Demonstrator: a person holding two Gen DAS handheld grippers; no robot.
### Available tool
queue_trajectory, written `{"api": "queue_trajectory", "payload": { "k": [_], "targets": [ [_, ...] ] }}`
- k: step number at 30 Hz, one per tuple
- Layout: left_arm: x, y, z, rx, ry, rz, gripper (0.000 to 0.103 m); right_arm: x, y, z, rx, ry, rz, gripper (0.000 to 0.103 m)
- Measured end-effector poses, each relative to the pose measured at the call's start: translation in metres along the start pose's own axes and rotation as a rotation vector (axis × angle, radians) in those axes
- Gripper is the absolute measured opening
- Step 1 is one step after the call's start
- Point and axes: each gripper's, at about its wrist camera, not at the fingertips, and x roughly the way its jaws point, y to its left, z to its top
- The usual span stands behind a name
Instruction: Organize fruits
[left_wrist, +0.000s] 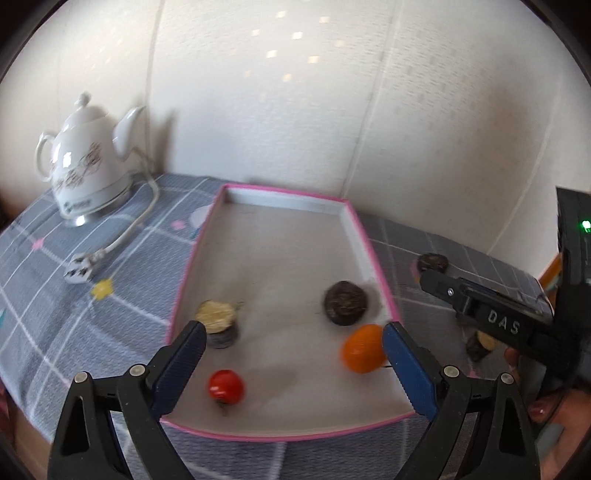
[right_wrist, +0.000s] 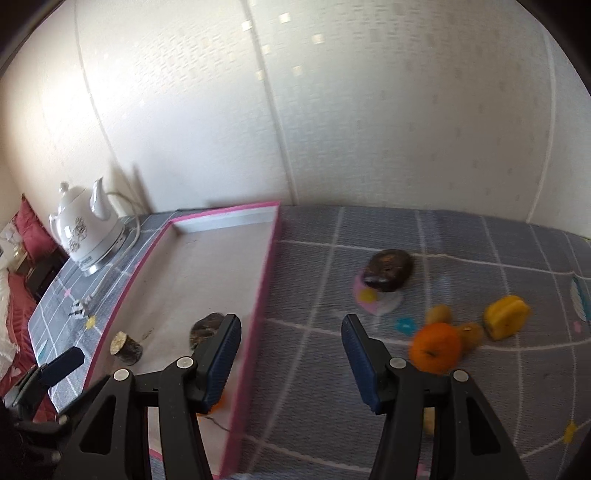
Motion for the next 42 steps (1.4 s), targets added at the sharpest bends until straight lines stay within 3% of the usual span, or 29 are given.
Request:
{"api": "queue_trajectory", "payload": {
  "k": [6, 14, 26, 35, 42],
  "targets": [
    [0.003, -0.036, -0.005, 0.065, 0.001, -0.097, 0.098, -0.019, -0.039, 0.001, 0.053, -0.018, -0.087, 0.058],
    [0.011, -0.085, -0.012, 0.161, 0.011, -0.174, 0.100, -0.036, -0.095, -0.007, 0.157, -0.013, -0.169, 0.058],
    [0.027, -0.130, -0.028, 0.254, 0.053, -0.195, 0.101, -0.040, -0.174, -0.025, 0.375, 0.047, -0.255, 0.058],
    [0.030, -0.141, -0.035, 0.304, 0.058, -0.179, 0.101, -0.008, -0.185, -0.014, 0.427, 0.078, -0.151, 0.058],
    [0.028, -0.135, -0.036, 0.307, 0.055, -0.162, 0.101, 0.018, -0.174, -0.002, 0.394, 0.089, -0.205, 0.058]
  ]
}}
